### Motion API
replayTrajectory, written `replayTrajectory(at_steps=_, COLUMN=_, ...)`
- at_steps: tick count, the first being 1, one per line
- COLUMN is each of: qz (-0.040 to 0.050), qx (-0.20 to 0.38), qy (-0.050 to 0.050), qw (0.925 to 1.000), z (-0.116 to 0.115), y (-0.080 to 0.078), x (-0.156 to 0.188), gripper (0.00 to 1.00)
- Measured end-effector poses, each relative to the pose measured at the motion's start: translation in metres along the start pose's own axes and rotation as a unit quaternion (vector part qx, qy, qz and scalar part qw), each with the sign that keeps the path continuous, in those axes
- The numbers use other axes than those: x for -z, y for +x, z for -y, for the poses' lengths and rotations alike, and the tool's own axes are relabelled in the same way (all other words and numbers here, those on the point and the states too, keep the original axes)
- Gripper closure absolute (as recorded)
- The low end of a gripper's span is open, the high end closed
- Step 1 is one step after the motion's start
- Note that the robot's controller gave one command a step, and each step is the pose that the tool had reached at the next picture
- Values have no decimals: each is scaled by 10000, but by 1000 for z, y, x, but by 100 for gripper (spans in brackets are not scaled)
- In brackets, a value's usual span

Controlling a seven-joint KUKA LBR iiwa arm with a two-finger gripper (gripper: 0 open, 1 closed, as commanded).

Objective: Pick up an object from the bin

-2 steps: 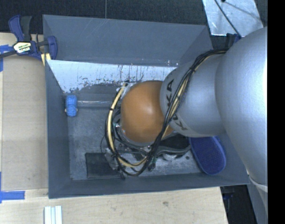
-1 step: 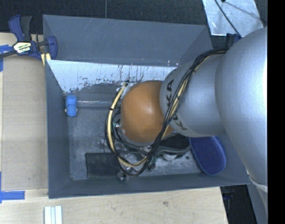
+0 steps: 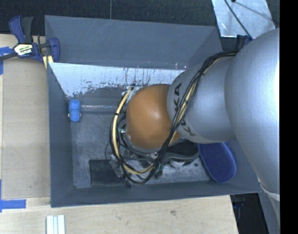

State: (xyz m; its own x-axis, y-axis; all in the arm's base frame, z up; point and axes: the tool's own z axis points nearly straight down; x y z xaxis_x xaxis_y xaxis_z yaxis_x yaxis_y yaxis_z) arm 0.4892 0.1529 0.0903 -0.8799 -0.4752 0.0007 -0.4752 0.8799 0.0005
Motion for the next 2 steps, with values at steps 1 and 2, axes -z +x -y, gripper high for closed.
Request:
replayTrajectory(at_steps=1, qz=60, qx=459, qy=-8, qw=9989, z=-65, y=-85, x=17, gripper=100)
replayTrajectory(at_steps=2, qz=23, qx=431, qy=2, qw=9991, z=-61, y=-82, x=15, gripper=0)
